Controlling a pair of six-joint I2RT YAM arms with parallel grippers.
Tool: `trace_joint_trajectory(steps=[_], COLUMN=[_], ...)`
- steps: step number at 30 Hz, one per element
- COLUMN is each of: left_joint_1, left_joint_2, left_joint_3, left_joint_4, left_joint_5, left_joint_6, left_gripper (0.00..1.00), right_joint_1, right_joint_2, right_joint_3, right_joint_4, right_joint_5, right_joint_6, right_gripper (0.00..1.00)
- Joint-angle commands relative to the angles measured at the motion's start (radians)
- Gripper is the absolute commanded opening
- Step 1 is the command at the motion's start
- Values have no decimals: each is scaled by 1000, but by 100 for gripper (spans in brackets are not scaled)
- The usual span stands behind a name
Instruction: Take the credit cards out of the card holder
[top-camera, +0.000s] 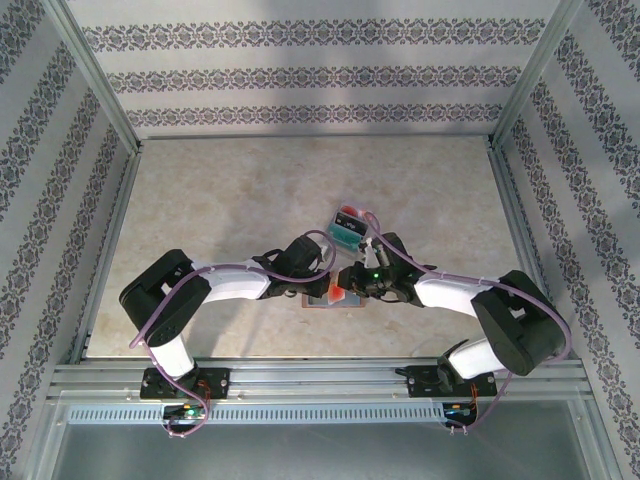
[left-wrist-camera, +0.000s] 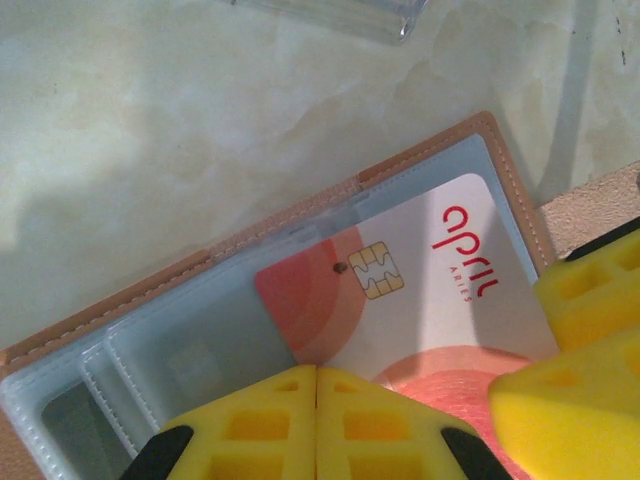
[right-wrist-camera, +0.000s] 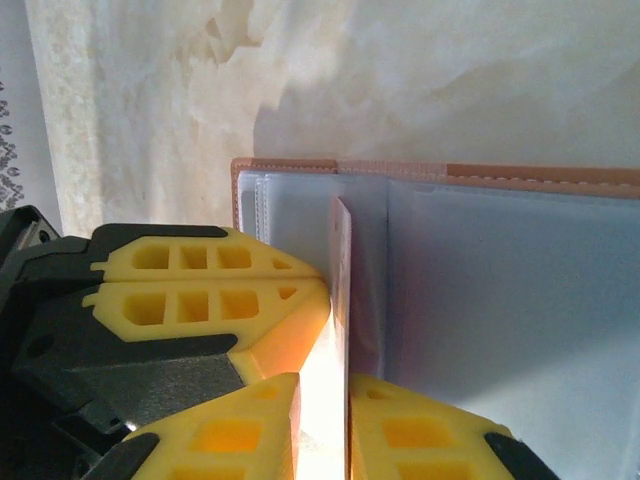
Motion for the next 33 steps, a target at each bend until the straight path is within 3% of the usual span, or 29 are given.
trace_joint_trajectory(steps=[1,12,17,21,27,33], left_joint_1=[-15,-7,2,6,20,20], left_joint_2=[10,-66,-98,-115,-117,-104], left_joint_3=[-2,-47,-42,-43,-51,-52], left_joint_4=[20,-5,-24,-39,-39,-23], left_joint_5=[20,-91,-128,-173,-168,-90], left_joint_6=[-7,-22,-7,1,1,13], left_gripper=[6,12,22,23,22,19], right_joint_1=[15,15,16,15,16,-20], right_joint_2=[25,-23,-55,-78,-94,-97], right_joint_3=[6,70,119,167,254,380], right_joint_4=[33,-186,-307,-392,-520,-656], right_joint_5=[0,83,127,156,202,267], right_joint_6=[3,-109,-172,-218,-295,-430], right_gripper=[19,5,4,4,4,3])
